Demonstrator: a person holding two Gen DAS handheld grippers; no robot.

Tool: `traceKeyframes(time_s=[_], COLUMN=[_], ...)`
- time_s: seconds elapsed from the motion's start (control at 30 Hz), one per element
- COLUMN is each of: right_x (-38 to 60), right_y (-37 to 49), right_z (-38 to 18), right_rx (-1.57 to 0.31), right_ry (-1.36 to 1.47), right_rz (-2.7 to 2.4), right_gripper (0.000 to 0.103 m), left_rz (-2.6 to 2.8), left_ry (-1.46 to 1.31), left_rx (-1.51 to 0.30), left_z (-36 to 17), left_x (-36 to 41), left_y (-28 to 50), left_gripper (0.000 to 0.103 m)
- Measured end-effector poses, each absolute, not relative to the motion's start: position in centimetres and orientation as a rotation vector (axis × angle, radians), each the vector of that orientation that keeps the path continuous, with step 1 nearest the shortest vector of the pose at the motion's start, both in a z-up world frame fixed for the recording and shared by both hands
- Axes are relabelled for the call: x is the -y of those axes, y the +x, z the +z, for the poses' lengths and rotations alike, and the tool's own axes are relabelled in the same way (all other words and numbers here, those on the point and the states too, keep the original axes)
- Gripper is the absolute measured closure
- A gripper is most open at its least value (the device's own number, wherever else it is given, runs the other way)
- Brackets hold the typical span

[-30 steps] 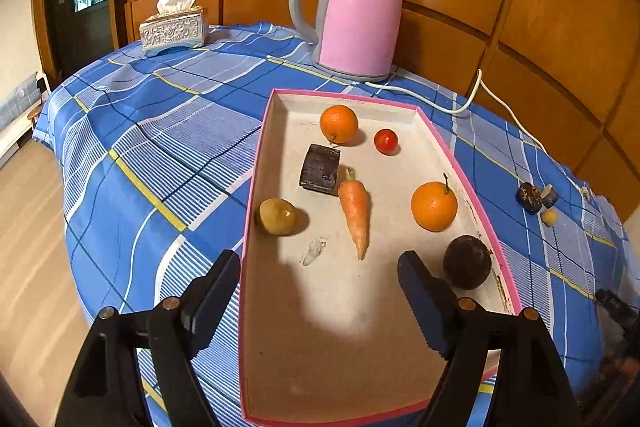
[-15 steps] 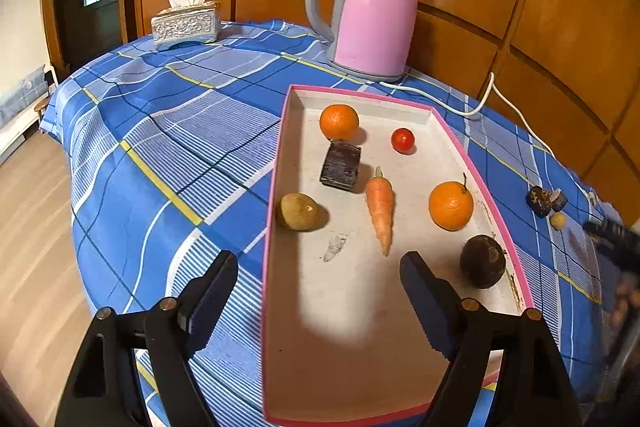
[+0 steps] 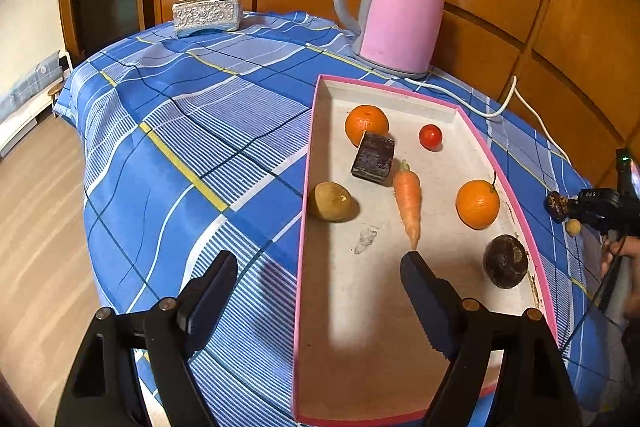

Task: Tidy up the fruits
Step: 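Close the right gripper on the cube-shaped root slice, then carry the root slice into the tray and open the right gripper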

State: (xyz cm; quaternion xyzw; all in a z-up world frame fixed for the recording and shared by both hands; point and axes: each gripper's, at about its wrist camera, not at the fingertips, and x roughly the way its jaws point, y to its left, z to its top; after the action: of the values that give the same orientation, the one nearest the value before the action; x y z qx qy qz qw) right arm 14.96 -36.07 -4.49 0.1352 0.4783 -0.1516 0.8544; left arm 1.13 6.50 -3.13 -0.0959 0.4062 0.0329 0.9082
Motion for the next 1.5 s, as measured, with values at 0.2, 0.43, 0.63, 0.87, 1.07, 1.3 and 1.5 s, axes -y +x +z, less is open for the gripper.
traceKeyframes(time_s=[0.2, 0.43, 0.63, 0.87, 1.07, 1.3, 1.5], right_x=[36.7, 38.2, 36.7, 32.0, 26.8, 19.5, 14.6], right_y=[13.3, 8.7, 5.4, 2.7, 2.0, 2.9, 3.9], right_z=[-3.1, -0.9, -0.6, -1.2, -1.3, -0.1, -0.3], right_rx=[-0.945, -0.882, -0.877, -0.921, -0.955, -0.965, -0.985], right_ry=[0.247, 0.3, 0.311, 0.243, 0.196, 0.116, 0.086], right_rz=[-0.303, -0.27, -0.169, 0.015, 0.197, 0.416, 0.515], right_gripper=[0.075, 0.075, 0.075, 0.075, 0.075, 0.075, 0.074], left_rz=[0.065, 0.046, 0.033, 0.026, 0.021, 0.039, 0.05], left_ry=[-0.2, -0.197, -0.203, -0.208, -0.216, -0.233, -0.248], left_rx=[-0.842, -0.848, -0.835, -0.824, -0.82, -0.806, -0.802], left_z=[-3.2, -3.2, -2.9, -2.6, -2.4, -2.3, -2.3], left_x=[-6.4, -5.9, -5.8, -5.9, -5.9, -6.5, -7.1], left_y=[1.2, 1.0, 0.6, 0.2, 0.0, -0.2, -0.2], left_gripper=[0.016, 0.016, 0.016, 0.015, 0.015, 0.015, 0.015])
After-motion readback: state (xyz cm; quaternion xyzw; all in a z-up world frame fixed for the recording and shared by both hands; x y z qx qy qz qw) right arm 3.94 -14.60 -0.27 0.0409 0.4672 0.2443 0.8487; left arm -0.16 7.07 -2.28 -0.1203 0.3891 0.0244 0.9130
